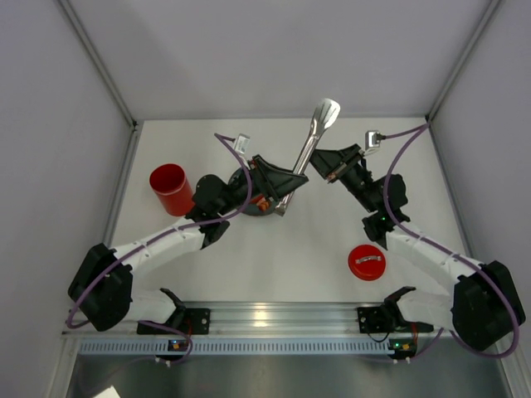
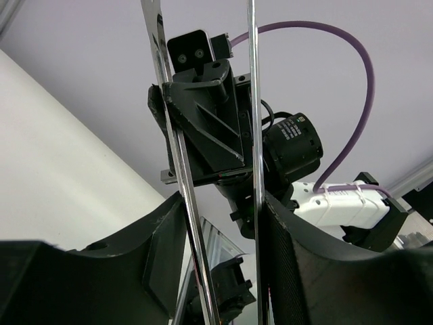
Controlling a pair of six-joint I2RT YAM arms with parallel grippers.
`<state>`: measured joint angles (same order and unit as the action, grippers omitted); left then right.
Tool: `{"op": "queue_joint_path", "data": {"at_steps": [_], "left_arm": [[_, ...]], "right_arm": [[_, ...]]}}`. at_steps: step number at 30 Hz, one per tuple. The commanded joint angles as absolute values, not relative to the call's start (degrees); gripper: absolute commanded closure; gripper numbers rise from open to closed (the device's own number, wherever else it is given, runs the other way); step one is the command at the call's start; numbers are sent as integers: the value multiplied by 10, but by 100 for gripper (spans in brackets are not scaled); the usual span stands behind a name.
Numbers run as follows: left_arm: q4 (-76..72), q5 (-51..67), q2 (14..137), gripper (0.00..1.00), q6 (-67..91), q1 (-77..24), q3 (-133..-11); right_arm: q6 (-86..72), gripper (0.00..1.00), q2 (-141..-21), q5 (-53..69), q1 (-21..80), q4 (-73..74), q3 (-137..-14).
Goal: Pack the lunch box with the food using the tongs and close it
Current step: Pick up the clamp at the center of the board.
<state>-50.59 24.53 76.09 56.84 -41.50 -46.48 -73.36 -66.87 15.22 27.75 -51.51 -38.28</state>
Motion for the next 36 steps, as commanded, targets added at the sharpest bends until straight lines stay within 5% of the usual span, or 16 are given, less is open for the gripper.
{"op": "queue_joint_path", "data": {"at_steps": [1, 6, 11, 19, 27, 36], "left_arm": [[-549, 252, 732, 50, 566, -417, -475], [-528, 245, 720, 52, 548, -417, -479], [-502, 236, 710, 53, 538, -417, -484], [-368, 191, 672, 52, 475, -417, -511], [-52, 29, 625, 47, 354, -417, -606], [196, -119, 642, 46, 316, -417, -699]], "right_arm": [[-736, 99, -674, 142, 287, -585, -376], [-722, 57, -649, 126, 287, -562, -367], [-689, 43, -597, 100, 287, -503, -367], [-622, 39, -478, 41, 287, -348, -365], [-480, 39, -368, -77, 288, 37, -443], [-412, 38, -326, -94, 287, 139, -470]]}}
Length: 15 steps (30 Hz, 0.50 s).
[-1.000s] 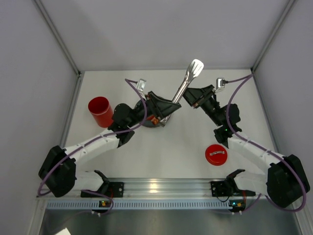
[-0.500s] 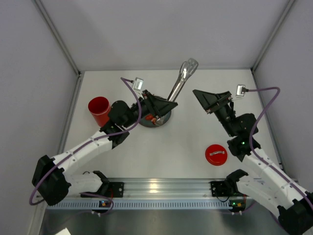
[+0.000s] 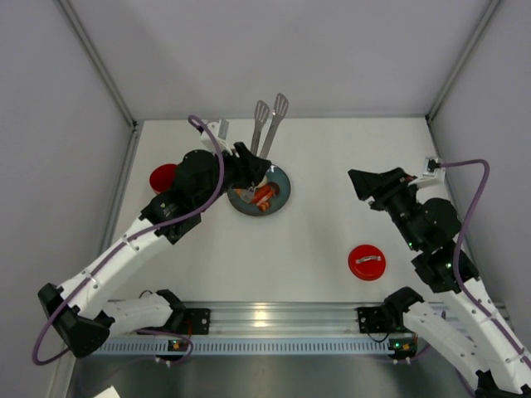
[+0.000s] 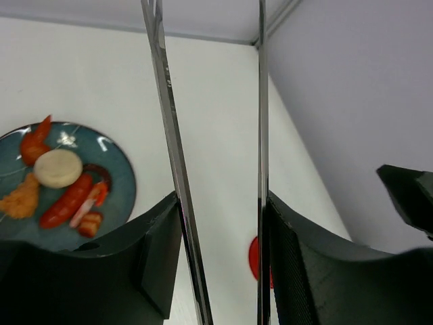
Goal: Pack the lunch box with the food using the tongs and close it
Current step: Pick up the clamp at the center of the board, then pick up the fake food from the plate.
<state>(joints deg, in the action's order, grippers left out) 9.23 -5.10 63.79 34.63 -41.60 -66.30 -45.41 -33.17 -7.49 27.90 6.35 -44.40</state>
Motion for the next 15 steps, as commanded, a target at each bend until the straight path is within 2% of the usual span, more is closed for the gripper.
{"op": "queue_joint_path", "data": {"at_steps": [1, 5, 6, 10, 12, 15], "left_arm": [[206, -125, 645, 46, 314, -417, -705], [243, -149, 649, 58, 305, -417, -706], [256, -149, 650, 65, 303, -417, -707], [285, -159, 661, 81, 300, -417, -710], [292, -161, 663, 86, 298, -417, -708], [305, -166, 665, 87, 298, -417, -707]], "right_arm": [[-410, 38, -323, -95, 287, 143, -471], [-397, 40, -316, -98, 287, 166, -470], [-396, 41, -316, -98, 287, 168, -470], [-393, 43, -309, -99, 287, 177, -467], [-392, 46, -308, -100, 287, 181, -466], [-391, 47, -309, -100, 287, 184, -465]]}}
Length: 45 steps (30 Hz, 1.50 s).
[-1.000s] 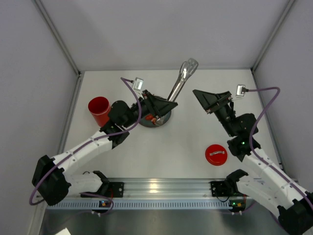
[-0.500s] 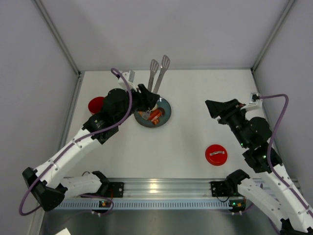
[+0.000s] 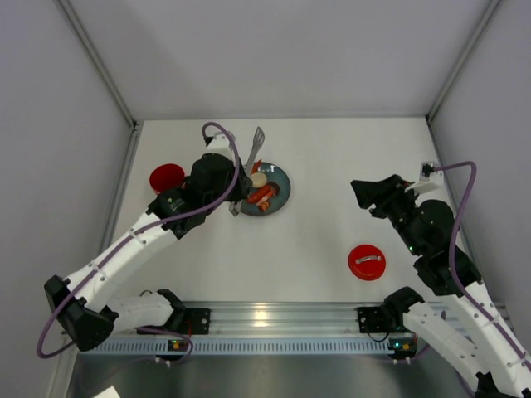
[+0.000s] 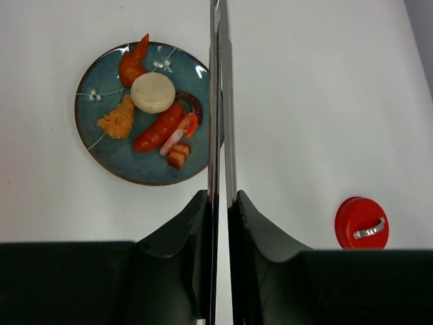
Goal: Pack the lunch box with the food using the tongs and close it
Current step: Pick up the fake food from the plate.
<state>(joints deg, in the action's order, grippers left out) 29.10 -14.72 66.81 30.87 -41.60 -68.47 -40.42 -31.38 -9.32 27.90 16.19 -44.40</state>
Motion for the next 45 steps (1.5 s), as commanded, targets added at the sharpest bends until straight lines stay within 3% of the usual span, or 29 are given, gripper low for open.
{"op": "queue_joint_path", "data": {"at_steps": [1, 3, 4, 5, 9, 45], "left_arm": [[308, -170, 667, 84, 298, -417, -708], [319, -176, 670, 77, 295, -417, -708], [323, -178, 670, 72, 296, -417, -709], [329, -184, 670, 58, 296, -417, -709], [345, -188, 674, 40, 294, -417, -713], [367, -175, 816, 36, 299, -416, -677]], "right_arm": [[-390, 47, -309, -100, 287, 184, -465], [-388, 47, -309, -100, 287, 186, -465], [-387, 47, -310, -102, 287, 188, -465], [-385, 47, -311, -102, 287, 188, -466], [-380, 46, -314, -106, 287, 194, -467], [-359, 43, -339, -97, 287, 200, -459]]}}
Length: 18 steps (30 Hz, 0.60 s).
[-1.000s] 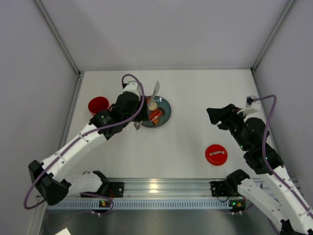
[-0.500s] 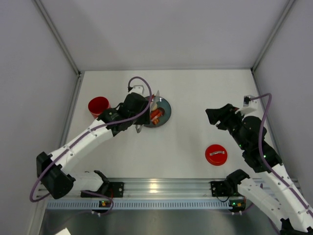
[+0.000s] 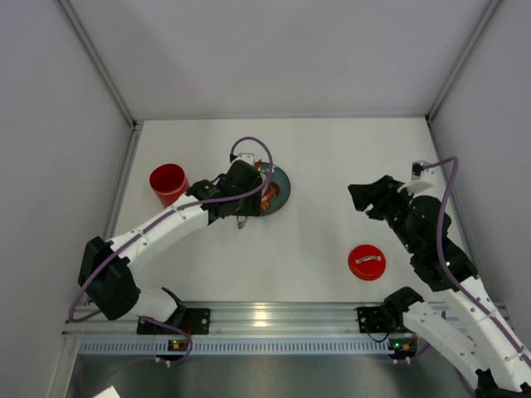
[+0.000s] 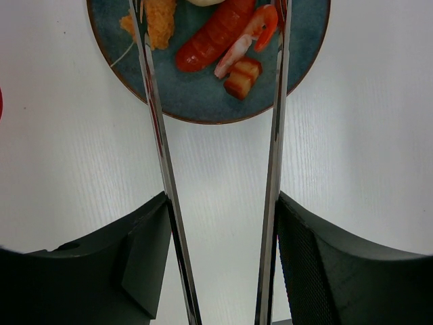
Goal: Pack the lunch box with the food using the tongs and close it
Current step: Pick up the fake food from the plate.
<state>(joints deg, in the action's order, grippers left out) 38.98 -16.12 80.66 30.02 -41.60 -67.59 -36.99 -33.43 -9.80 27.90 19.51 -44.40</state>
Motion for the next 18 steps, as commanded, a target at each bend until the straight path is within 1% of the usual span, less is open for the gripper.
{"op": "queue_joint_path", "data": {"at_steps": [1, 13, 18], "left_arm": [[361, -175, 820, 36, 298, -416, -677], [324, -174, 864, 36, 292, -409, -683], [321, -174, 875, 38, 294, -406, -686]], "right_arm": [[-359, 43, -340, -96, 287, 200, -458], [-362, 44, -335, -91, 287, 193, -441], [-362, 44, -335, -91, 287, 192, -435]]}}
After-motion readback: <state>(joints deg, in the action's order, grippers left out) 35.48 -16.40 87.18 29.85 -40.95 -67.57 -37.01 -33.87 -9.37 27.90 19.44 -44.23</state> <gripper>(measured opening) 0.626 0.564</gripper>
